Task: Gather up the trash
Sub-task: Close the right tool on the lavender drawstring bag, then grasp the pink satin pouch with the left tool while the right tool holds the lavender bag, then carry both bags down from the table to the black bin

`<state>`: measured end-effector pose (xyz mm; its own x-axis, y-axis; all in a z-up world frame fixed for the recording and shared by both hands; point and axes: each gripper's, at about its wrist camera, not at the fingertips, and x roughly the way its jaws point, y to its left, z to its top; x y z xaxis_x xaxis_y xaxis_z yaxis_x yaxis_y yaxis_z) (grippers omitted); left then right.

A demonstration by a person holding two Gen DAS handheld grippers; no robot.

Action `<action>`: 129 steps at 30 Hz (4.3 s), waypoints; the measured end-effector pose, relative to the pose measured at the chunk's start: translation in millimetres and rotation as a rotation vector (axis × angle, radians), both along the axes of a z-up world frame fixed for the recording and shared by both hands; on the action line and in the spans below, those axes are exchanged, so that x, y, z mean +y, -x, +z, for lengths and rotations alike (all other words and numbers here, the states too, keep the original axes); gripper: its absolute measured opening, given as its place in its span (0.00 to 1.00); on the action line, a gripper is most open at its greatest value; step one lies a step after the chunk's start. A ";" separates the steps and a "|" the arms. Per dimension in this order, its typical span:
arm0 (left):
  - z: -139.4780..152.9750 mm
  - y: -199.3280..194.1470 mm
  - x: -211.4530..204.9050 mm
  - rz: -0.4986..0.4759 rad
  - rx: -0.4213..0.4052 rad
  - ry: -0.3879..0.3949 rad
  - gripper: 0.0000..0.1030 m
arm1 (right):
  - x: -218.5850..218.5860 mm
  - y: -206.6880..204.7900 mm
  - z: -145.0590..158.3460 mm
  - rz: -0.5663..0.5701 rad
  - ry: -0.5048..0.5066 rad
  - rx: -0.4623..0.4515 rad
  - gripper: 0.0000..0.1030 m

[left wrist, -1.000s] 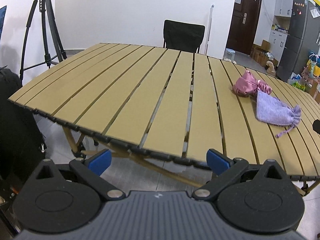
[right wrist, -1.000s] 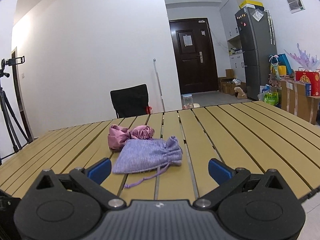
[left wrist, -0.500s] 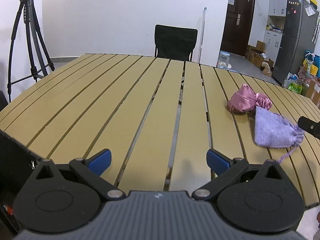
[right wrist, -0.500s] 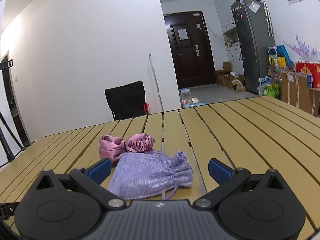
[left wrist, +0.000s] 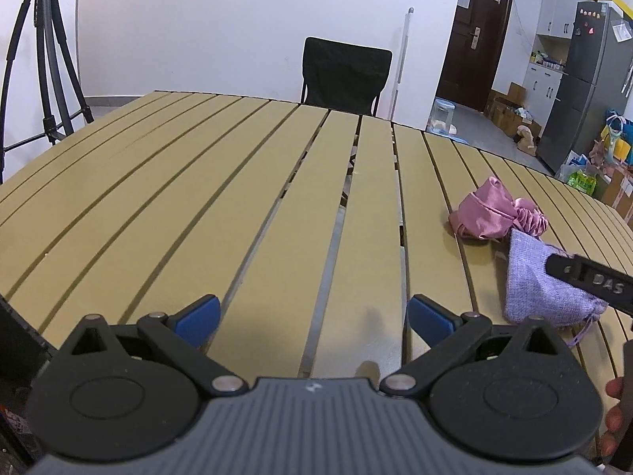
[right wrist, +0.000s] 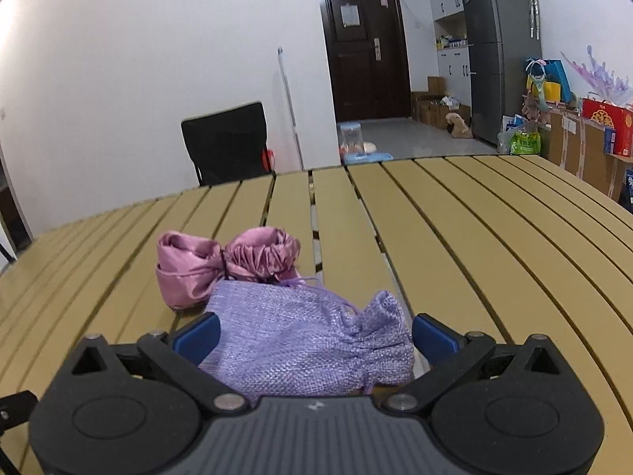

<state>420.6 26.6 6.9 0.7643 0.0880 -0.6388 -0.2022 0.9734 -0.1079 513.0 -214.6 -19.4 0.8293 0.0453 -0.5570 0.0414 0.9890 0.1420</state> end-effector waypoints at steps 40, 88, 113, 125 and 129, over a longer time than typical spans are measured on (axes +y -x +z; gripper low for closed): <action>-7.2 -1.1 -24.6 -0.084 0.005 -0.032 1.00 | -28.4 24.8 4.3 0.046 -0.031 -0.053 0.34; 1.4 -176.5 -189.4 -0.188 0.109 -0.224 1.00 | -226.7 40.3 -12.4 -0.263 -0.370 -0.168 0.34; 2.9 -149.1 -180.7 -0.178 0.066 -0.208 0.54 | -221.6 42.5 -11.1 -0.214 -0.405 -0.170 0.34; 29.9 -107.7 -171.4 -0.192 -0.021 -0.207 0.49 | -224.5 52.4 -8.0 -0.168 -0.420 -0.187 0.34; 39.4 -93.3 -168.2 -0.187 -0.049 -0.203 0.49 | -219.5 55.4 -4.2 -0.141 -0.417 -0.193 0.34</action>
